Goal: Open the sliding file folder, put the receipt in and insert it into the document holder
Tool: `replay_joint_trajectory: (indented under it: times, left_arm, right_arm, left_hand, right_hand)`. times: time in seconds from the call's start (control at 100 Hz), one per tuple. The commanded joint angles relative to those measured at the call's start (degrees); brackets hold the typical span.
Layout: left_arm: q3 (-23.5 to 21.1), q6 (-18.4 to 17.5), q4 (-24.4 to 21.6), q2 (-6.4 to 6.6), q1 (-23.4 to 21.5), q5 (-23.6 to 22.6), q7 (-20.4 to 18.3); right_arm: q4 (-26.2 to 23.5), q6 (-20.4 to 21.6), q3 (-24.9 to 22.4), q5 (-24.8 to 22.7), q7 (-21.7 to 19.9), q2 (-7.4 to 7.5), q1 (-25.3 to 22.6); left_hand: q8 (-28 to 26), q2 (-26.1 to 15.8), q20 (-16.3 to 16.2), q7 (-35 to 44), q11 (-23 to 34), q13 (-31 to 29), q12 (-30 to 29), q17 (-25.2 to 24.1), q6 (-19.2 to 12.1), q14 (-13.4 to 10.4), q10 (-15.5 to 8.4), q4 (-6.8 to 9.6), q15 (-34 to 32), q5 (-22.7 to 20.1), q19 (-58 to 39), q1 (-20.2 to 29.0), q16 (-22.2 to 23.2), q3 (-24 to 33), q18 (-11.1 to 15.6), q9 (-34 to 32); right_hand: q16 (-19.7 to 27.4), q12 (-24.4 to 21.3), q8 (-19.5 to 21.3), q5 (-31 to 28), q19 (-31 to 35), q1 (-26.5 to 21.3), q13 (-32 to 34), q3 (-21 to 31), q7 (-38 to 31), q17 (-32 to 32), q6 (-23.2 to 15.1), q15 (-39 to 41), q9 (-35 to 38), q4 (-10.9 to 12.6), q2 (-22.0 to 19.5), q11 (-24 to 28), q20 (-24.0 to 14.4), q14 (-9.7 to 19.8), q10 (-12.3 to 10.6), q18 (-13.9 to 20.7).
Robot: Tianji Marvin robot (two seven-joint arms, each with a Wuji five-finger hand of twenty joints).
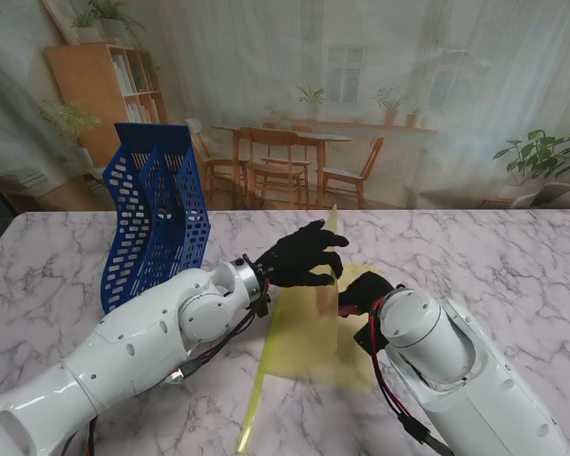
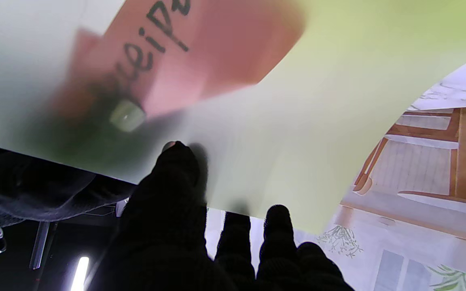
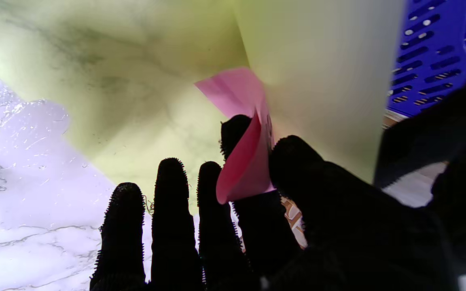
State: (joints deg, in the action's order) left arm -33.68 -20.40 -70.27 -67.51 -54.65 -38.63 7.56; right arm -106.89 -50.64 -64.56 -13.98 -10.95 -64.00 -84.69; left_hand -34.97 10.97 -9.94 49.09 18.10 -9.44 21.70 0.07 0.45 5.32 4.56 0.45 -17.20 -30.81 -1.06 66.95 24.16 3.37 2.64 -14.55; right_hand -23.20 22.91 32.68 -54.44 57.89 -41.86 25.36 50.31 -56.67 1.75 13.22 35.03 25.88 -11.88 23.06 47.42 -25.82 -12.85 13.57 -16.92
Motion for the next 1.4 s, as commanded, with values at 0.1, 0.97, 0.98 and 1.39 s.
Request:
replay_joint_trajectory:
  times: [0.1, 0.97, 0.98, 1.39]
  left_arm:
    - [0.2, 0.2, 0.3, -0.3, 0.3, 0.1, -0.7]
    - [-1.1, -0.9, -1.0, 0.15, -0.5, -0.4, -0.7]
    - [-1.1, -0.9, -1.0, 0.13, -0.5, -0.3, -0.7]
    - [-0.6, -0.5, -0.5, -0.04, -0.1, 0.0, -0.8]
  right_arm:
    - [-1.4, -0.3, -1.3, 2.7, -0.1, 0.02, -1.3]
    - [13.2, 2.9, 6.7, -19.4, 1.2, 1.44, 4.0]
    - [13.3, 2.9, 6.9, -19.4, 1.2, 1.43, 4.1]
    - [7.0, 6.2, 4.0, -15.7, -0.1, 1.48, 1.4]
  left_hand:
    - [-0.4, -2.7, 0.0, 5.5, 0.9, 0.0, 0.8, -1.2, 2.2, 0.0, 0.5, -0.65, -0.1, 0.4, 0.8, 1.6, 0.3, -0.1, 0.6, -0.8]
    - [-0.4, -2.7, 0.0, 5.6, 0.9, -0.1, 0.8, -1.2, 2.1, 0.0, 0.5, -0.63, 0.0, 0.3, 0.7, 1.6, 0.3, -0.1, 0.5, -0.9]
    - [-0.3, -2.7, 0.0, 5.6, 0.9, -0.1, 0.8, -1.2, 2.1, 0.0, 0.5, -0.63, 0.0, 0.3, 0.7, 1.6, 0.3, -0.1, 0.5, -0.9]
    - [-0.4, -2.7, 0.0, 5.5, 0.9, -0.1, 0.8, -1.2, 2.1, 0.0, 0.5, -0.63, 0.0, 0.4, 0.8, 1.6, 0.3, -0.1, 0.5, -0.9]
  right_hand:
    - [-0.6, 0.2, 1.2, 0.0, 1.3, -1.5, 0.5, 1.7, -2.6, 0.3, 0.0, 1.7, 0.3, 0.0, -2.4, 0.5, -0.9, 0.1, 0.0, 0.2]
    - [-0.5, 0.1, 0.9, -0.3, 2.4, -1.2, -0.2, 1.4, -2.9, 0.6, -1.5, 1.5, -0.6, 0.6, -0.8, 0.4, -0.9, 0.6, -0.4, 0.7]
    - [-0.5, 0.1, 0.8, -0.3, 2.4, -1.2, -0.1, 1.4, -2.9, 0.6, -1.5, 1.5, -0.6, 0.6, -0.7, 0.4, -0.9, 0.6, -0.4, 0.7]
    - [-0.6, 0.2, 0.8, -0.3, 1.9, -1.0, 0.2, 1.7, -2.7, 0.4, -1.3, 1.6, -0.2, 0.2, -1.3, 0.6, -0.5, 0.5, -0.4, 0.1]
